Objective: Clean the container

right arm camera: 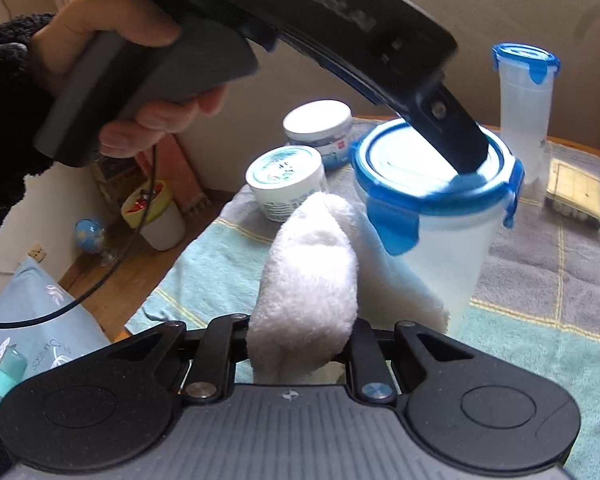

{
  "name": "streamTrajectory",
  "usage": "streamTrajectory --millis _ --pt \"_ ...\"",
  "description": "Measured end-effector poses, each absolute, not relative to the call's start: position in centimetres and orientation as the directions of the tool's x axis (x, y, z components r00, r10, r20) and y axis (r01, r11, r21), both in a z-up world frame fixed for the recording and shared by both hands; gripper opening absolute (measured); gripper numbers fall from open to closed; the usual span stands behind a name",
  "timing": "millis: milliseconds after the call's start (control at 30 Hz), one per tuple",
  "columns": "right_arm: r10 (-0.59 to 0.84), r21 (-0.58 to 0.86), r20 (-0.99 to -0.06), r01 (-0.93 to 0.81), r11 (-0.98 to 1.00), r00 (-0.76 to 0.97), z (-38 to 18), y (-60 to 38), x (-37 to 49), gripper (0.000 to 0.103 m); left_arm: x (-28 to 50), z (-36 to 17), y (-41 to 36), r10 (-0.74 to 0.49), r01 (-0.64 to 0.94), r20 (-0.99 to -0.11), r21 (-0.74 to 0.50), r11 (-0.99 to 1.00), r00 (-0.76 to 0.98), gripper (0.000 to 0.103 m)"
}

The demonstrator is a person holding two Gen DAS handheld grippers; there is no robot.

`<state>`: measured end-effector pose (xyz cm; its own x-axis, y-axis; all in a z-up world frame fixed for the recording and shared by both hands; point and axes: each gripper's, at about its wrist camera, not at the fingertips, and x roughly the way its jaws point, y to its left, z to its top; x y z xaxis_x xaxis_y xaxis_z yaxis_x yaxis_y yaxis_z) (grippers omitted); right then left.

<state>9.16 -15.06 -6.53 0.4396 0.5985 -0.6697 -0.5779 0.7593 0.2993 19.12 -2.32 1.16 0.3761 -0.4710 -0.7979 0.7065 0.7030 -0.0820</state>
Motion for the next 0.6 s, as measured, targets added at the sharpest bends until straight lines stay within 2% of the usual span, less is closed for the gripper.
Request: streamTrajectory --millis 300,433,600 --pt "0.577 0.348 -0.696 -0.503 0.791 0.426 -9.1 -15.4 9.5 0.021 19.2 1.1 -2.2 -0.483 0.704 -0.794 -0.100 0.703 0.369 0.103" --pt "0.616 0.413 -0.662 -0.477 0.776 0.427 -9.2 -16.1 9.7 0.021 19.2 1.0 -2.1 -0.484 0.702 -0.793 -0.105 0.705 0.368 0.103" --pt "0.652 0.424 -0.599 -0.507 0.750 0.465 -7.5 -17.0 8.6 0.021 19.2 1.0 -1.9 -0.486 0.697 -0.794 -0.111 0.708 0.366 0.103"
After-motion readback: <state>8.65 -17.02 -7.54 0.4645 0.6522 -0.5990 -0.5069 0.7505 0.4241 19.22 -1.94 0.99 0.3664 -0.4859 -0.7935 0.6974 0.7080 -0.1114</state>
